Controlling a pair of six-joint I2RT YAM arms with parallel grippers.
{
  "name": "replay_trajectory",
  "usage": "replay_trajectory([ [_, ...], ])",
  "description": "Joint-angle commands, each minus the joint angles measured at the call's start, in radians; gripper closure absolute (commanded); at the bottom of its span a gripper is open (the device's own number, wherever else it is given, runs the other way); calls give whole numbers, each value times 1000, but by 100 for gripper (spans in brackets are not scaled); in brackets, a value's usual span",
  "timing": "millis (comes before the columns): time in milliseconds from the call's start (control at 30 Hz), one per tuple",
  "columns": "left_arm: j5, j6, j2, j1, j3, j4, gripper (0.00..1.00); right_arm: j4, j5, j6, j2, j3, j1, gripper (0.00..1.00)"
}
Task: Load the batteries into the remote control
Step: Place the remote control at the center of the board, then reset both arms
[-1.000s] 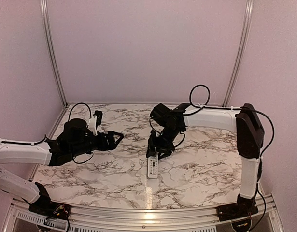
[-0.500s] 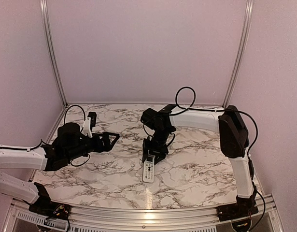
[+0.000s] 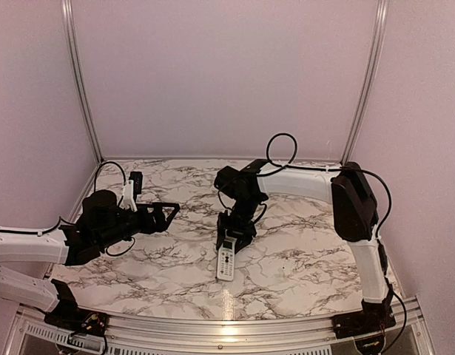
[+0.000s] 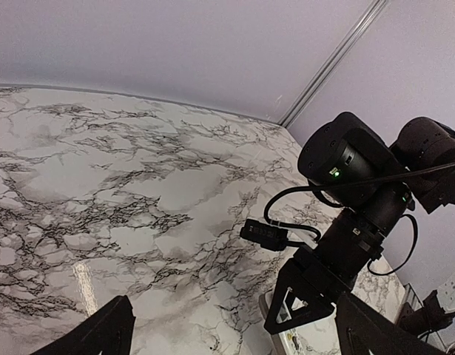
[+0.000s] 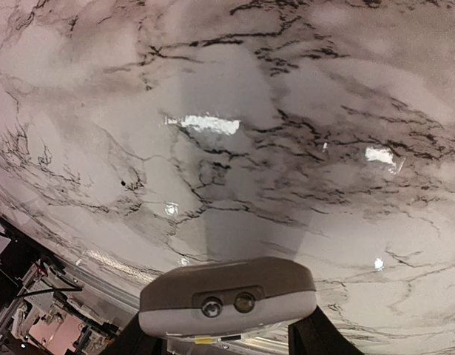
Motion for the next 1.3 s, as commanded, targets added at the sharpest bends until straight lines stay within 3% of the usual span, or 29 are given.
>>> replay_trajectory([
  [0,5,-1,-14,5,-21,43,1,-28,3,-2,16,19,-15,64],
  [133,7,0,-9,4,-28,47,1,-27,-5,-2,18,7,-22,56],
  [300,10,3,-7,5,-27,52,1,-16,-11,1,13,7,-27,53],
  [367,12,4,-4,5,-25,53,1,-11,-13,-5,14,10,-29,38],
  [467,16,7,-4,5,-25,52,1,-10,-11,-14,12,0,-29,35],
  [500,19,7,-3,5,-26,54,1,-5,-8,-16,11,-6,-29,31],
  [533,19,7,-2,5,-27,52,1,-2,-9,-15,7,-13,-29,21],
  [567,20,7,-3,4,-25,52,1,0,-6,-14,3,-18,-29,19],
  [900,20,63,-7,4,37,-62,1,127,42,-101,-107,-51,-27,14],
  [1033,12,97,-1,5,98,-142,1,243,53,-147,-219,-157,-45,12],
  [1133,-15,121,28,5,191,-255,1,365,57,-181,-333,-275,-80,4],
  [1267,-43,152,83,16,326,-421,1,521,55,-260,-486,-414,-140,1],
])
